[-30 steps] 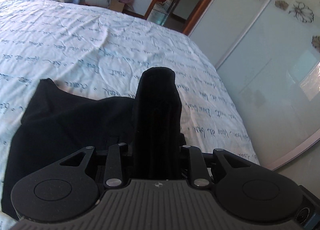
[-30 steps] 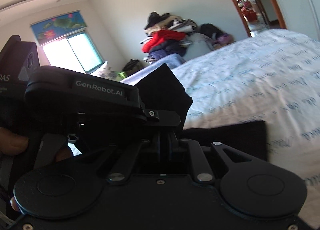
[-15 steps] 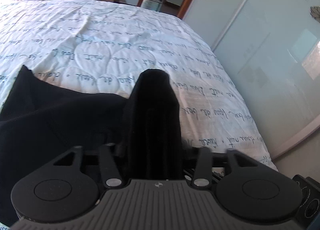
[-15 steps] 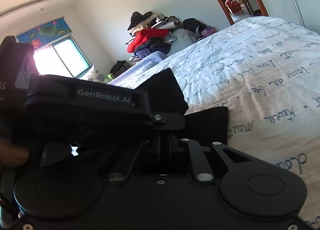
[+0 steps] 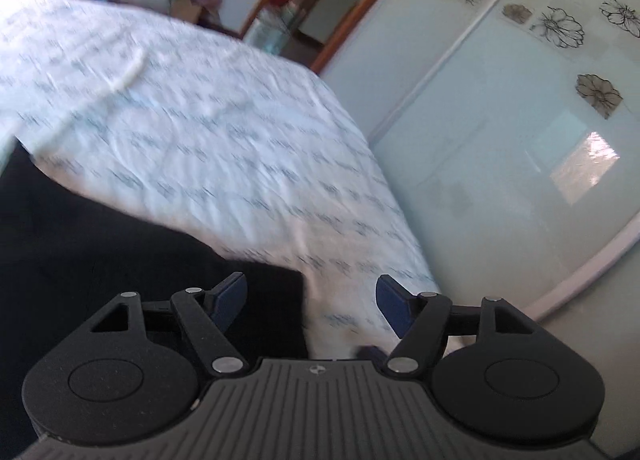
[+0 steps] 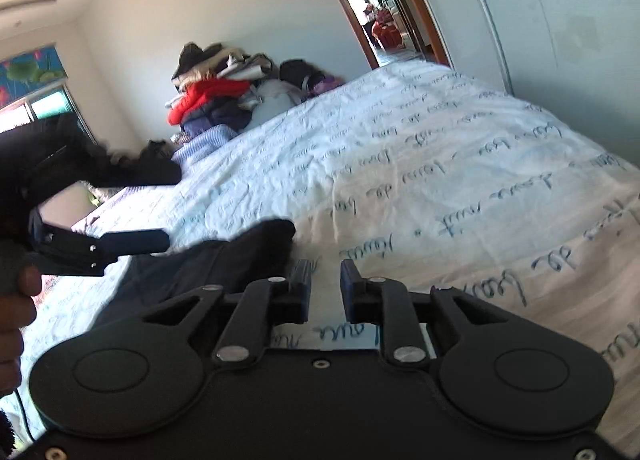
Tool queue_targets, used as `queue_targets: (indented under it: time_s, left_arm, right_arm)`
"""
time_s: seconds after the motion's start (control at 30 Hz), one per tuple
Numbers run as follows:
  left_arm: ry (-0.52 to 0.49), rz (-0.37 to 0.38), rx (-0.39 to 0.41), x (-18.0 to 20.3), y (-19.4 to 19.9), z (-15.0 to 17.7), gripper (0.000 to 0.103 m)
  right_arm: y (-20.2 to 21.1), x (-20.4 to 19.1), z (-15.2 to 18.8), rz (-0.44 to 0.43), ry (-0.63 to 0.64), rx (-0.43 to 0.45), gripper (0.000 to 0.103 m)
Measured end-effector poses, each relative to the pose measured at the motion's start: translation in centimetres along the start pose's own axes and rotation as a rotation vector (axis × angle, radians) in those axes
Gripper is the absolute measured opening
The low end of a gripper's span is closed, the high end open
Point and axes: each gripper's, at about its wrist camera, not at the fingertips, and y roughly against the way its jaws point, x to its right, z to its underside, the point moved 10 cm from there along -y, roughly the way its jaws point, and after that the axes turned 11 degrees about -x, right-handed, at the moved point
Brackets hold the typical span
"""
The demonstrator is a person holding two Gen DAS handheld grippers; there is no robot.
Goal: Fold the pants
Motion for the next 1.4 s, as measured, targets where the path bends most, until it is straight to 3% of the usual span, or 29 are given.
queue_targets:
  time_s: [0.07,0.13,0.2,0.27,0.33,0.37,0.4,0.43,0.53,0.6,0.77,0.87,0.9,0.93,1.03,1.13,1.23,1.3,1.4]
  left_arm:
    - [-0.027,-0.107,0.041,-2.0,1.4,-0.3,0.076]
    - [-0.068,-0.21,0.067,-4.0,2.7,-0.1,0.076]
    - [-0.09,-0.295,0.084,-6.1,3.9,0.4,0.076]
    - [-0.094,-0.335,0.084,-8.1,4.7,1.1,0.078]
    - [-0.086,-0.362,0.056,-10.0,5.1,1.8,0.08]
    - [-0.077,-0.374,0.041,-11.0,5.2,2.2,0.08]
    - [-0.062,-0.382,0.031,-11.8,5.1,2.5,0.08]
    - [-0.04,-0.381,0.024,-12.6,5.2,2.7,0.08]
    - [0.002,-0.347,0.018,-13.5,5.2,3.1,0.08]
    - [0.009,-0.348,0.022,-13.7,5.1,3.2,0.08]
    - [-0.015,-0.334,0.022,-13.0,5.3,3.9,0.08]
    - [-0.055,-0.347,0.032,-12.3,5.3,4.0,0.08]
    - [-0.061,-0.347,0.031,-12.2,5.1,4.0,0.08]
    - [-0.062,-0.341,0.023,-12.1,4.9,4.1,0.08]
    - [-0.069,-0.312,0.009,-11.6,4.6,4.5,0.08]
    - [-0.093,-0.323,0.017,-11.6,4.8,4.6,0.082]
    - [-0.09,-0.352,0.001,-12.4,4.4,4.6,0.083]
    - [-0.082,-0.336,-0.007,-12.6,4.3,4.7,0.083]
    - [-0.087,-0.326,0.004,-12.5,4.5,4.3,0.083]
  right_arm:
    - [0.0,-1.1,-0.7,-0.114,-0.032,0.004,0.022]
    - [-0.1,-2.7,-0.9,-0.184,-0.023,-0.003,0.034]
    - [-0.3,-4.6,-0.4,-0.211,0.033,-0.019,0.034]
    - [-0.3,-6.0,0.5,-0.256,0.069,-0.051,0.034]
    - [-0.9,-6.3,2.1,-0.212,0.126,-0.112,0.041]
    - [-1.4,-5.8,3.0,-0.118,0.172,-0.138,0.041]
    - [-1.5,-5.1,3.6,-0.015,0.199,-0.144,0.043]
    - [-0.9,-4.6,3.7,0.015,0.184,-0.128,0.043]
    - [2.2,-5.7,3.1,-0.121,0.114,-0.06,0.043]
    - [2.9,-7.1,3.1,-0.167,0.134,-0.061,0.043]
    - [-0.1,-6.8,4.9,-0.069,0.148,-0.149,0.042]
    - [-0.3,-6.6,5.3,-0.081,0.12,-0.149,0.042]
    - [-0.2,-6.7,5.3,-0.081,0.117,-0.141,0.034]
    - [-0.3,-6.8,5.2,-0.073,0.127,-0.135,0.017]
    - [0.0,-6.5,5.1,-0.05,0.136,-0.121,0.006]
    - [0.8,-5.9,5.0,-0.012,0.137,-0.1,0.005]
    - [-0.3,-4.6,6.3,-0.007,0.11,-0.165,0.006]
    - [0.1,-4.5,5.9,-0.013,0.088,-0.163,0.01]
    - [2.1,-4.9,2.3,0.019,0.12,-0.064,0.017]
